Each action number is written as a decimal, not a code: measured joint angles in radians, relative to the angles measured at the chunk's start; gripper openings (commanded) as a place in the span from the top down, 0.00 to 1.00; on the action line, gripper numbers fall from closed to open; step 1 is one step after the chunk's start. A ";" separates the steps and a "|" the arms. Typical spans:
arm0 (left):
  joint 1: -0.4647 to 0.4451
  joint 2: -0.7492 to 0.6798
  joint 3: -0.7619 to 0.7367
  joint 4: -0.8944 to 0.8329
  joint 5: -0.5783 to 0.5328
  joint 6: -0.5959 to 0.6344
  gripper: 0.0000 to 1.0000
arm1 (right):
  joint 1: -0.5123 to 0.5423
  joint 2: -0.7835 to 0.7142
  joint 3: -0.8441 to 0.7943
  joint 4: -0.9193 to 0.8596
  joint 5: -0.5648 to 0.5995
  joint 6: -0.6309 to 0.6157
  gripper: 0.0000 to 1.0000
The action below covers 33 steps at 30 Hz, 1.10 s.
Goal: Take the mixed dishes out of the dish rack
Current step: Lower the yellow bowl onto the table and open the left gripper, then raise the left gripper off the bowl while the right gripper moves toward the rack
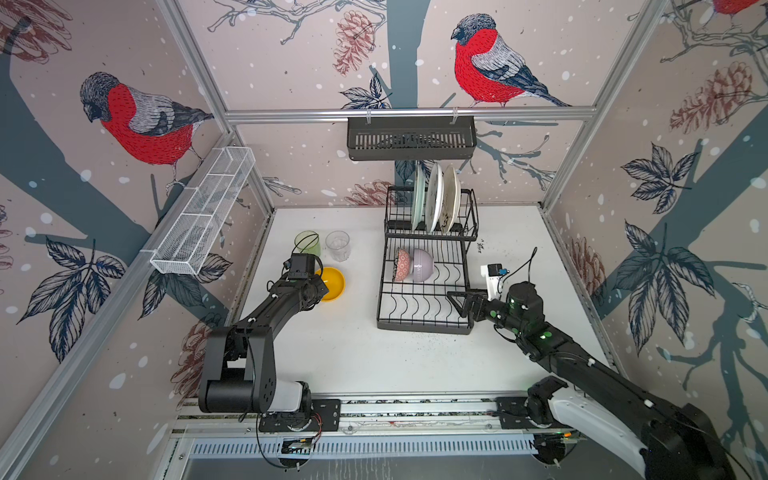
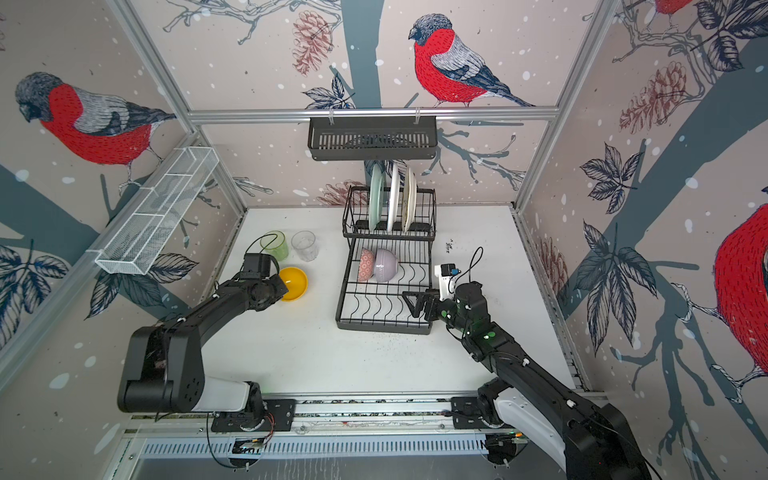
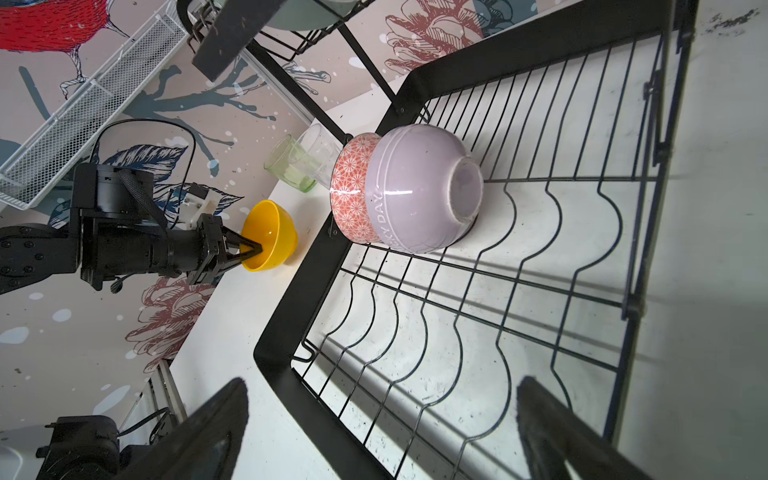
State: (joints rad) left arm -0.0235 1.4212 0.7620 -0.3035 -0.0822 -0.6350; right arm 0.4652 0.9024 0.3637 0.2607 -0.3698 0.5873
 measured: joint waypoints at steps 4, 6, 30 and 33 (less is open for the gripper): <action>0.000 0.021 0.018 -0.004 -0.001 0.007 0.84 | -0.004 0.006 0.009 -0.005 -0.004 -0.011 0.00; 0.000 0.035 0.027 -0.004 -0.002 0.007 0.84 | -0.008 0.006 0.009 -0.006 -0.004 -0.014 0.00; 0.000 -0.017 0.074 -0.046 0.029 0.075 0.03 | -0.014 0.028 0.026 -0.043 -0.018 -0.010 0.00; -0.001 -0.065 0.068 -0.048 0.048 0.095 0.03 | -0.014 0.035 0.030 -0.045 -0.017 -0.006 0.00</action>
State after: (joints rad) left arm -0.0242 1.3560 0.8303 -0.3519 -0.0341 -0.5400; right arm 0.4511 0.9379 0.3935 0.2161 -0.3870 0.5816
